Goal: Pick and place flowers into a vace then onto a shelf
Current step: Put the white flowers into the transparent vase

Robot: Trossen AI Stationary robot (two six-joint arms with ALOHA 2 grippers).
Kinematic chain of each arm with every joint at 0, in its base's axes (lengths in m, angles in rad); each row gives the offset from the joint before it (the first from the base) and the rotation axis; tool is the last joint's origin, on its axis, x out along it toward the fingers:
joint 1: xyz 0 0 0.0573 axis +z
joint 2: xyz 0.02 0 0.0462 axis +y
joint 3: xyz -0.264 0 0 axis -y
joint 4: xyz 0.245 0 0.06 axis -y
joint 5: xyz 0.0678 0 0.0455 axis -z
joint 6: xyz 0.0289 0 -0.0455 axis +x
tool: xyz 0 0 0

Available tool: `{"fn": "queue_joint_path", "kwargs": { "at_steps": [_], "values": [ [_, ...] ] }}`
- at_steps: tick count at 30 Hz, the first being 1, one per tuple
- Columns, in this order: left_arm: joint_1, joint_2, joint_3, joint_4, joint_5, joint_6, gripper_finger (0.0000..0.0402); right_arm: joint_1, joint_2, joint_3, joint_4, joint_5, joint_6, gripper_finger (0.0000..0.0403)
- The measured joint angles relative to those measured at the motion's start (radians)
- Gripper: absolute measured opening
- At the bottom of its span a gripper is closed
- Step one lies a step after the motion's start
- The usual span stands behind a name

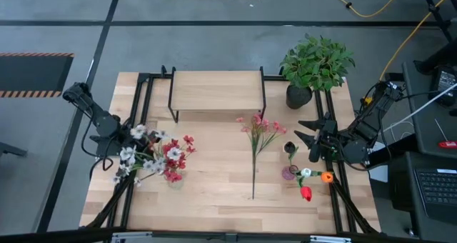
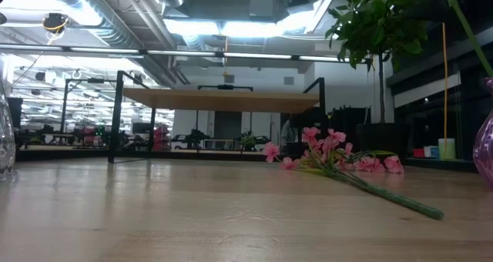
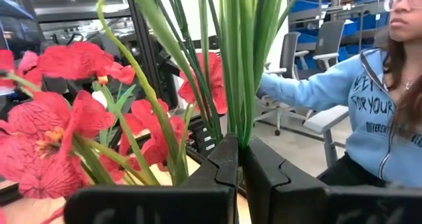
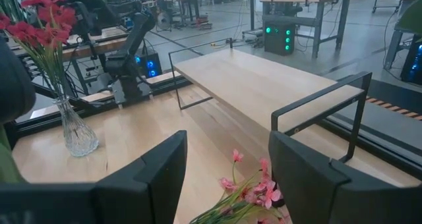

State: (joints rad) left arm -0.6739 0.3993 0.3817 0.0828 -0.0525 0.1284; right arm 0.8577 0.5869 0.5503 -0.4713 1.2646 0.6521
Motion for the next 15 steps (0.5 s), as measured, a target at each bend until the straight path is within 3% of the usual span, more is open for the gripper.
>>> {"fn": "queue_joint_path", "kwargs": {
  "at_steps": [15],
  "values": [
    [0.0,0.0,0.0,-0.073,0.008,0.022,0.0003,0.0,0.009,0.0,0.0,-0.001,-0.001,0.0216]
  ]
}}
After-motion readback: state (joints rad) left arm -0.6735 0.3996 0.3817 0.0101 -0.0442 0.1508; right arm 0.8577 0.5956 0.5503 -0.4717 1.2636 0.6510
